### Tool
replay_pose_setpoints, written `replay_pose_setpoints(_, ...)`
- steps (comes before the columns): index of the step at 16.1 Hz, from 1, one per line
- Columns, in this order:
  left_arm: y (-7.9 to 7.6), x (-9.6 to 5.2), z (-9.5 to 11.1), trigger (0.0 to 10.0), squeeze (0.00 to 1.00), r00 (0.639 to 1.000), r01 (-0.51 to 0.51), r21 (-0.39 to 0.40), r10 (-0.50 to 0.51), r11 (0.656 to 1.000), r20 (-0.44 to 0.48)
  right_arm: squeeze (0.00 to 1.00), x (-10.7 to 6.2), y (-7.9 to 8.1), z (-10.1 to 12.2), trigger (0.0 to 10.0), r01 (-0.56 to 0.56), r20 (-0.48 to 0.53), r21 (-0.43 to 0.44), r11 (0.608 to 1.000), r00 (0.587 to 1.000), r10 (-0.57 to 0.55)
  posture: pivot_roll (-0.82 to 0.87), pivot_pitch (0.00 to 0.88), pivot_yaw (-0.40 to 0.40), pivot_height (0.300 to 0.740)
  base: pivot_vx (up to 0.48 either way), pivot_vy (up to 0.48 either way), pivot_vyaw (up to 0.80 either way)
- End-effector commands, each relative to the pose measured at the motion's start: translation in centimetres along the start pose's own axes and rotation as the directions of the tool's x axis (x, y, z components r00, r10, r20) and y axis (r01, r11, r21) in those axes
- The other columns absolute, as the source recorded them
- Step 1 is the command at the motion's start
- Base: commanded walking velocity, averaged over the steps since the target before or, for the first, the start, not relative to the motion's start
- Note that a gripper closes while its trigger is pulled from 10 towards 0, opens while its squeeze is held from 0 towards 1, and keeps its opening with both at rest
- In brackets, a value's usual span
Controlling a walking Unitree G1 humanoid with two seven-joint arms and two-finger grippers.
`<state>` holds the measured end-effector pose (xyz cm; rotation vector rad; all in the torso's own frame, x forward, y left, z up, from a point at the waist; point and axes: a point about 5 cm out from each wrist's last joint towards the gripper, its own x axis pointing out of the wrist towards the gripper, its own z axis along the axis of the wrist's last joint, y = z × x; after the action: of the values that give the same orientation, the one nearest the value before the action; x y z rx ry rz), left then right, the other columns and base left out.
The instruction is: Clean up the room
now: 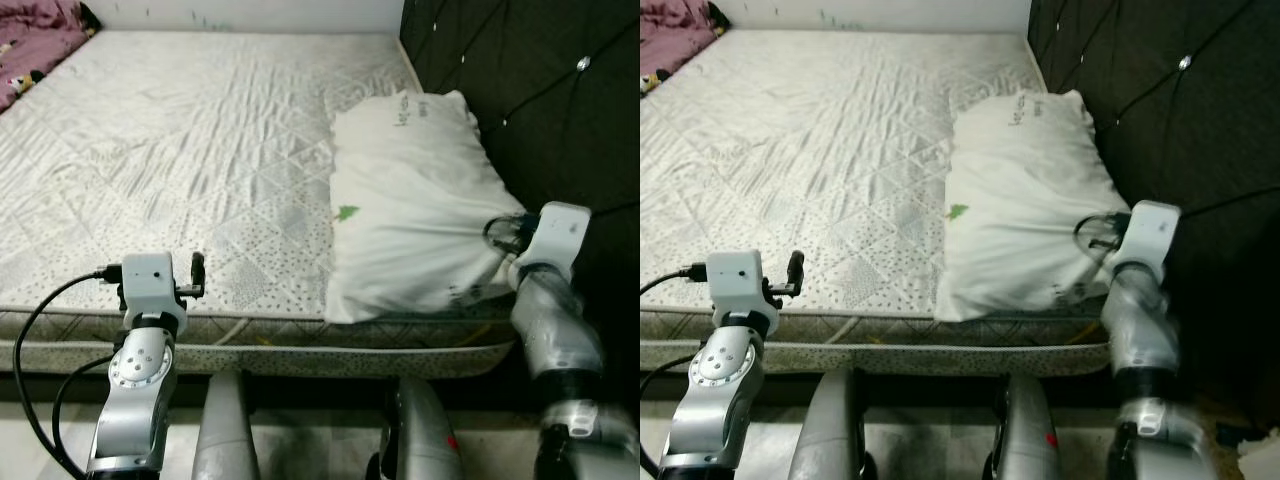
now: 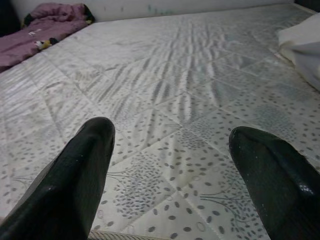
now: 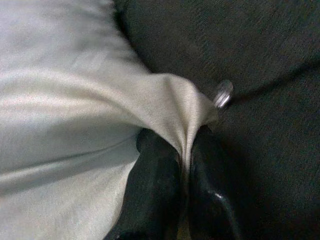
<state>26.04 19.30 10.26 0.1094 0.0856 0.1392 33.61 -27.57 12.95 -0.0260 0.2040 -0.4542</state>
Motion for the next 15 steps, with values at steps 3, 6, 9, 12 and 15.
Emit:
replay_pose_setpoints(3, 0.3, 0.0, 0.1, 10.0, 0.0, 1.0, -0.008, 0.009, 0.008, 1.0, 0.006, 0.0, 1.8, -4.0, 5.2, 0.0, 0.129, 0.138, 0.075, 0.989, 0.981, -0.138, 0.1, 0.0, 0.001, 0.557, 0.0, 0.0, 0.0)
replay_pose_setpoints(6, 0.4, -0.1, 0.0, 10.0, 0.0, 1.0, -0.013, 0.009, 0.013, 1.0, 0.002, 0.0, 2.5, -6.1, 6.0, 0.0, 0.185, 0.131, 0.099, 0.978, 0.972, -0.197, 0.11, 0.0, -0.001, 0.557, 0.0, 0.0, 0.0)
replay_pose_setpoints(9, 0.3, 0.0, 0.0, 10.0, 0.0, 1.0, -0.005, 0.008, 0.005, 1.0, 0.002, 0.0, 2.8, -5.8, 4.6, 0.0, 0.162, 0.105, 0.04, 0.986, 0.981, -0.166, 0.1, 0.0, 0.006, 0.557, 0.0, 0.0, 0.0)
replay_pose_setpoints(12, 0.2, 0.2, 0.2, 10.0, 0.0, 1.0, -0.003, 0.008, 0.003, 1.0, 0.006, 0.0, 2.2, -4.7, 1.0, 0.0, 0.121, 0.044, -0.045, 0.992, 0.992, -0.119, 0.1, 0.0, 0.006, 0.557, 0.0, 0.0, 0.0)
replay_pose_setpoints(15, 0.4, 0.0, 0.1, 10.0, 0.0, 1.0, -0.01, 0.009, 0.01, 1.0, 0.005, 0.0, 1.0, -4.3, -3.0, 0.0, 0.092, -0.026, -0.102, 0.99, 0.995, -0.095, 0.1, 0.0, -0.002, 0.557, 0.0, 0.0, 0.0)
